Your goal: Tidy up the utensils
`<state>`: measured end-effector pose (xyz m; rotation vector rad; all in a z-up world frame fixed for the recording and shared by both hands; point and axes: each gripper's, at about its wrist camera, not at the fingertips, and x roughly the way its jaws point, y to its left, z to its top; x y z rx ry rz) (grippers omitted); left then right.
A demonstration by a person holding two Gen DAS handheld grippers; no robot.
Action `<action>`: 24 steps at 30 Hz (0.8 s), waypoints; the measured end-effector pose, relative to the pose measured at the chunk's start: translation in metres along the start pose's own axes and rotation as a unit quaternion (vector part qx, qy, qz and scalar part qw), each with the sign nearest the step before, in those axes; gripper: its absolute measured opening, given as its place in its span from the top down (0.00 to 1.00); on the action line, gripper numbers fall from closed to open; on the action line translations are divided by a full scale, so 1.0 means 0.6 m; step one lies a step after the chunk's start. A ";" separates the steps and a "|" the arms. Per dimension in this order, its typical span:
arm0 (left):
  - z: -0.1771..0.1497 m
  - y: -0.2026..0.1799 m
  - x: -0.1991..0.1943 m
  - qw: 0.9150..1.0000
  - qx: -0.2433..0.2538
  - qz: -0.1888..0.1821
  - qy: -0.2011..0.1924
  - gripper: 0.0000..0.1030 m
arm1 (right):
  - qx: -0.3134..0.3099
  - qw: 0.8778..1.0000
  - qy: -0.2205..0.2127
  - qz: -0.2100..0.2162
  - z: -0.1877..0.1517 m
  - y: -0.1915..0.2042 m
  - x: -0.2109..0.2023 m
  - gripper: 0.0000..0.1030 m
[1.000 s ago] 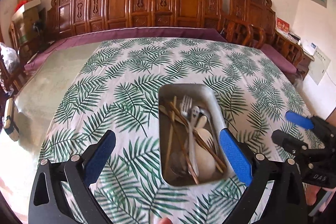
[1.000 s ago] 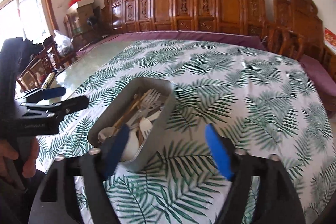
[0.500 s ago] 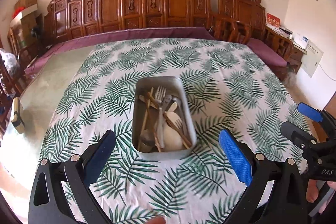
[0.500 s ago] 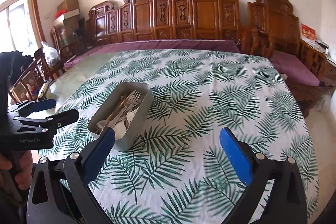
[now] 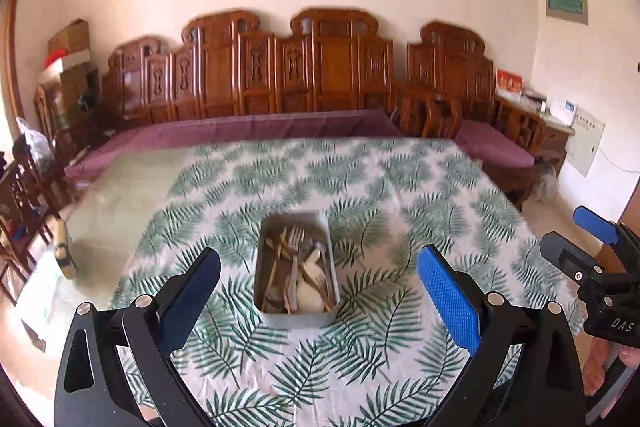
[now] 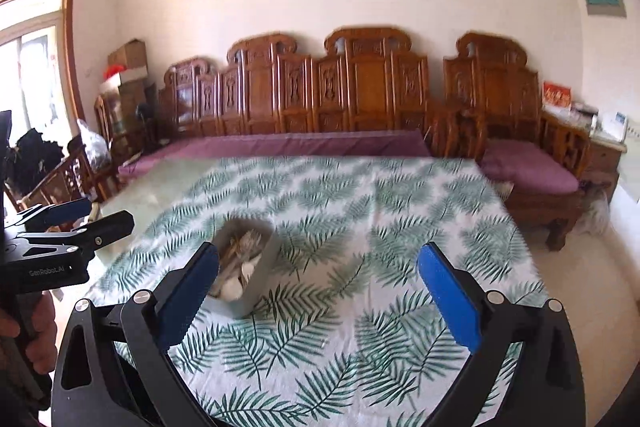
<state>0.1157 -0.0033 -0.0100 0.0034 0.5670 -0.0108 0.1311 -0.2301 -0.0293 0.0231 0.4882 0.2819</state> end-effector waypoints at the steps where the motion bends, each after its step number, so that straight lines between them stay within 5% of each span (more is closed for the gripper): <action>1: 0.006 -0.003 -0.013 1.000 0.000 0.001 -0.009 0.07 | -0.001 1.000 -0.008 0.000 0.005 0.000 -0.011 0.03; 11: 0.030 -0.010 -0.101 0.998 0.001 0.002 -0.064 0.07 | -0.001 0.998 -0.063 -0.005 0.035 0.000 -0.097 0.03; 24: 0.028 -0.014 -0.116 0.998 -0.004 -0.003 -0.069 0.07 | -0.001 0.998 -0.067 -0.007 0.035 0.000 -0.108 0.03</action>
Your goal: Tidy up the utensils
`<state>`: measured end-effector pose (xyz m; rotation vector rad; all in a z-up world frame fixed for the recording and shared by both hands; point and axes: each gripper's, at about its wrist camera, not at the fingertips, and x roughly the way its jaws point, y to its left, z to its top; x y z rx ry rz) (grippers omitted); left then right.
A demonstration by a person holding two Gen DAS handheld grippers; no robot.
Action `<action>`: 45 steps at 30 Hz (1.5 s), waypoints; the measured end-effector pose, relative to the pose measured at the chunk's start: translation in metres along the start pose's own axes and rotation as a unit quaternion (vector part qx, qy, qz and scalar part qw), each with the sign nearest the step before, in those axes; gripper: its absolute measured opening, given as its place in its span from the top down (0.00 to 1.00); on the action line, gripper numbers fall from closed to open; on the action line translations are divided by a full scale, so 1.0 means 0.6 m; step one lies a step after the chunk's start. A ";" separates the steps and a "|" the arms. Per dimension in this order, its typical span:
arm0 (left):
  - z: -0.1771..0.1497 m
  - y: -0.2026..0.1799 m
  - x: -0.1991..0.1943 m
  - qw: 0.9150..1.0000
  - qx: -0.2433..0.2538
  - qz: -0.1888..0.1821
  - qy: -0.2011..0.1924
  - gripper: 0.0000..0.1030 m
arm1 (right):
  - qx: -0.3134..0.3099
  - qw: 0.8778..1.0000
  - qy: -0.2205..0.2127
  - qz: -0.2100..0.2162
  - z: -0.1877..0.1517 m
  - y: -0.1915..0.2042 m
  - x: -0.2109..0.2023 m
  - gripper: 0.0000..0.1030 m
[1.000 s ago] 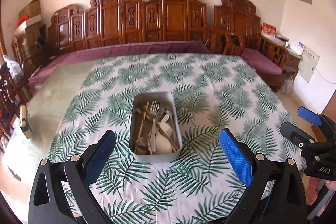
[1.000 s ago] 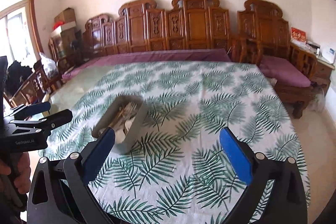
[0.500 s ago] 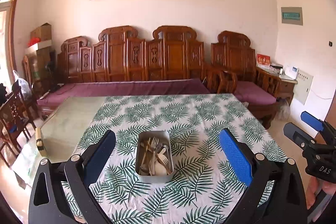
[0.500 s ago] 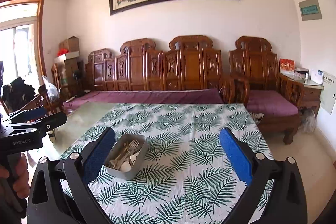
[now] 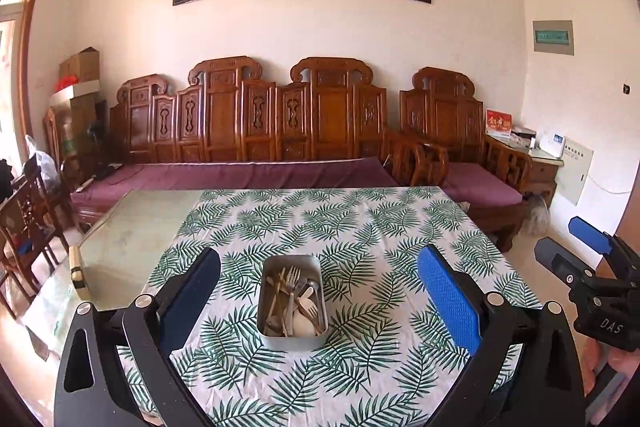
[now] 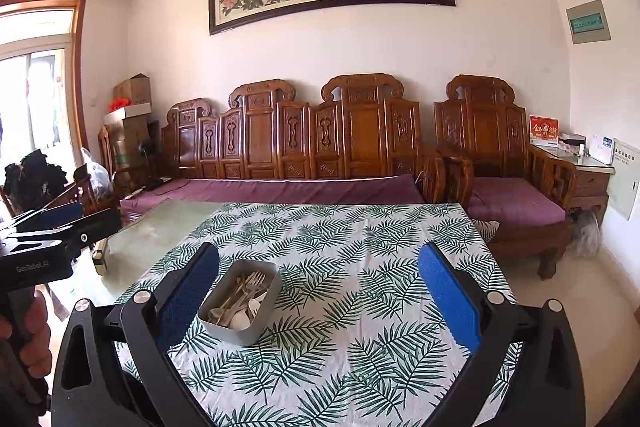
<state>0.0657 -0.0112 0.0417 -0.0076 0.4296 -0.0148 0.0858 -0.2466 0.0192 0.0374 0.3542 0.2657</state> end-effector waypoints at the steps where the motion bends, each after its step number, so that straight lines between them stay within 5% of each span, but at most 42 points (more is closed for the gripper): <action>1: 0.000 0.000 0.000 1.000 0.000 0.000 0.000 0.07 | 0.000 1.000 0.001 0.000 0.000 -0.001 -0.001 0.03; 45: -0.006 -0.001 0.002 1.000 -0.003 -0.006 0.006 0.07 | 0.001 1.000 0.007 -0.003 -0.003 -0.001 0.008 0.03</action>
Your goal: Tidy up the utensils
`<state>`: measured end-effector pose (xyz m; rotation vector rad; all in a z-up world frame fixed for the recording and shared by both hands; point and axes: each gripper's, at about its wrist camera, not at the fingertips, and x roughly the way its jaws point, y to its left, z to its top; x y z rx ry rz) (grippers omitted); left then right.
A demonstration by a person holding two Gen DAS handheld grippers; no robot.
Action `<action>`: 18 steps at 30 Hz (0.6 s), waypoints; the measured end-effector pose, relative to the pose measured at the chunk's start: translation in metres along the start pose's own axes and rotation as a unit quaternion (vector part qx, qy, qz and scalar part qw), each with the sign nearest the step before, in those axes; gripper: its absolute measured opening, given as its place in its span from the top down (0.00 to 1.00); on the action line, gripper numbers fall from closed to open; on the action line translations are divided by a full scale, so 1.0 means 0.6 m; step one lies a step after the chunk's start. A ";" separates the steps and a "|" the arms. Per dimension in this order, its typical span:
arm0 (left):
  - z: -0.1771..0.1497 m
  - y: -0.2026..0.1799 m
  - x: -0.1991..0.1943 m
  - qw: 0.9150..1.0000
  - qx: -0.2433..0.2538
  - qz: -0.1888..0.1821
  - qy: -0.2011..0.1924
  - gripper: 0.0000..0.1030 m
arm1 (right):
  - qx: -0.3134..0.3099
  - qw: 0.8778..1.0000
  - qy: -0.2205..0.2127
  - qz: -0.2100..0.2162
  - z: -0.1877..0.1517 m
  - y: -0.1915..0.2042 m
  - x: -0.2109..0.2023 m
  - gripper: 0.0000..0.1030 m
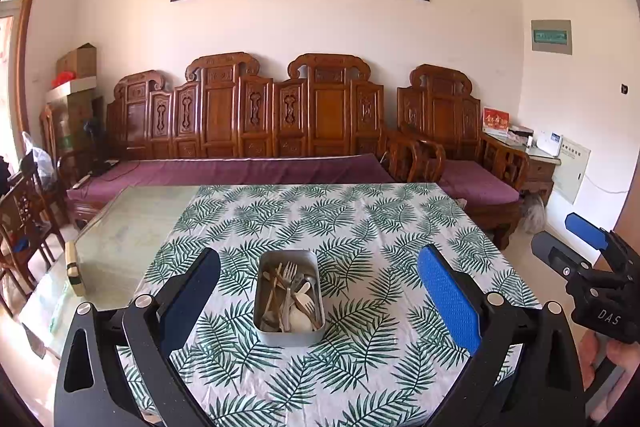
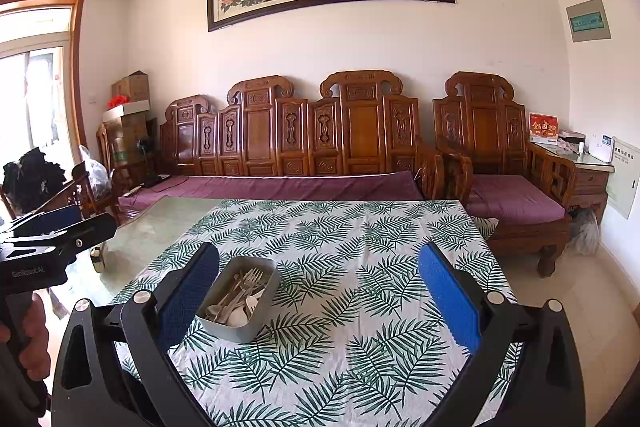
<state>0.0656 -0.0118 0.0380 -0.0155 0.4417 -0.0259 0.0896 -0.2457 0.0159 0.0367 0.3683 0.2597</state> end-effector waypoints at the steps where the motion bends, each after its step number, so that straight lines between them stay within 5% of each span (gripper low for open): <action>1: -0.001 0.001 0.000 1.000 0.000 0.000 0.000 0.07 | 0.000 1.000 -0.001 0.000 0.000 0.000 0.000 0.03; 18: -0.002 0.001 0.001 1.000 -0.001 -0.001 0.000 0.07 | -0.001 1.000 -0.003 -0.001 -0.002 -0.001 0.000 0.03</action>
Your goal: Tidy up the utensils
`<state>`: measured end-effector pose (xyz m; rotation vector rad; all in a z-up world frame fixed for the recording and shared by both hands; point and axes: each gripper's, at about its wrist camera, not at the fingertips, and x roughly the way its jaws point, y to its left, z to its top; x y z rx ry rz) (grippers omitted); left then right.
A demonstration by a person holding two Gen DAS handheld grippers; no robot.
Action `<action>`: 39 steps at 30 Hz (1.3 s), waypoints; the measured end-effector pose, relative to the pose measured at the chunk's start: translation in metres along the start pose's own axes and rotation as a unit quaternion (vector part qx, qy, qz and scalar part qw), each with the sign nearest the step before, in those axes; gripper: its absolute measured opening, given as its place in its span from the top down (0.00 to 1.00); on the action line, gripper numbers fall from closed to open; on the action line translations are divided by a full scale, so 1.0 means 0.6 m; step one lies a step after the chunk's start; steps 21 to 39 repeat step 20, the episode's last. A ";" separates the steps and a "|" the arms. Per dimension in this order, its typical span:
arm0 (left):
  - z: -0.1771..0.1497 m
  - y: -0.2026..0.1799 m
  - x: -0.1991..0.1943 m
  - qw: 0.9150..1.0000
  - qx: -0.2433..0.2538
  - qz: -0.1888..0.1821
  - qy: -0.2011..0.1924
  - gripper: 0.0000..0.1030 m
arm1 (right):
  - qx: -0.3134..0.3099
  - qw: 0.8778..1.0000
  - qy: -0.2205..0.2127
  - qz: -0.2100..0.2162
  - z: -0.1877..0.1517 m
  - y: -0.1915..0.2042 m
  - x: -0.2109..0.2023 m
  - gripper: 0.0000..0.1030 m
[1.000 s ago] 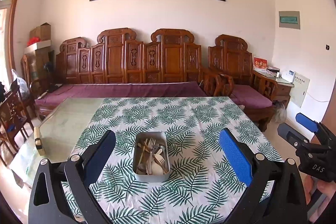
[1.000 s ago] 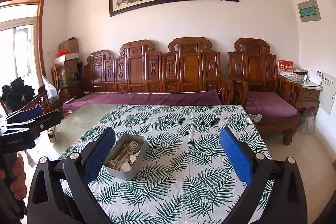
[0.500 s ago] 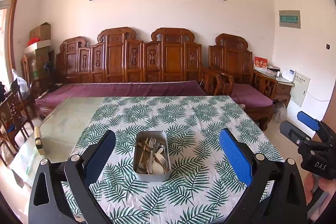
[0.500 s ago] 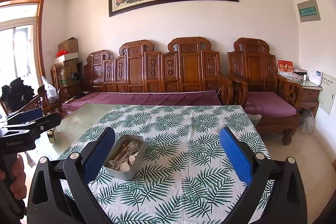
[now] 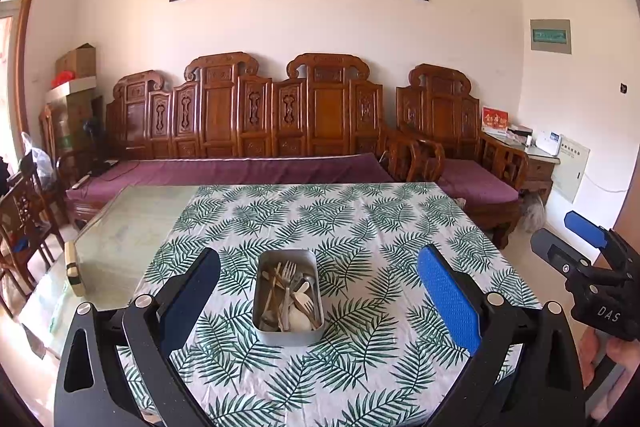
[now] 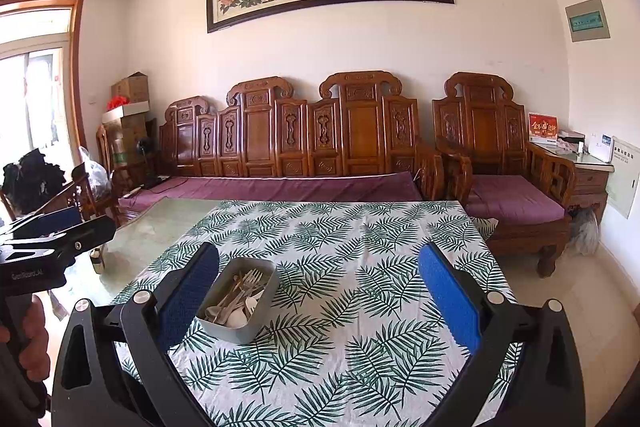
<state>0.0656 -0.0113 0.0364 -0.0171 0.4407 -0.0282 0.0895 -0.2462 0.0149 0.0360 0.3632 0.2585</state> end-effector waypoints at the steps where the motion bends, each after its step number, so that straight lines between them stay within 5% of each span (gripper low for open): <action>1: 0.000 0.000 0.000 1.000 0.000 0.000 0.000 0.07 | 0.000 1.000 0.000 0.000 0.001 0.000 0.000 0.03; 39: 0.000 -0.002 0.001 1.000 0.001 -0.003 0.000 0.07 | 0.000 1.000 0.000 0.001 0.000 0.003 -0.001 0.03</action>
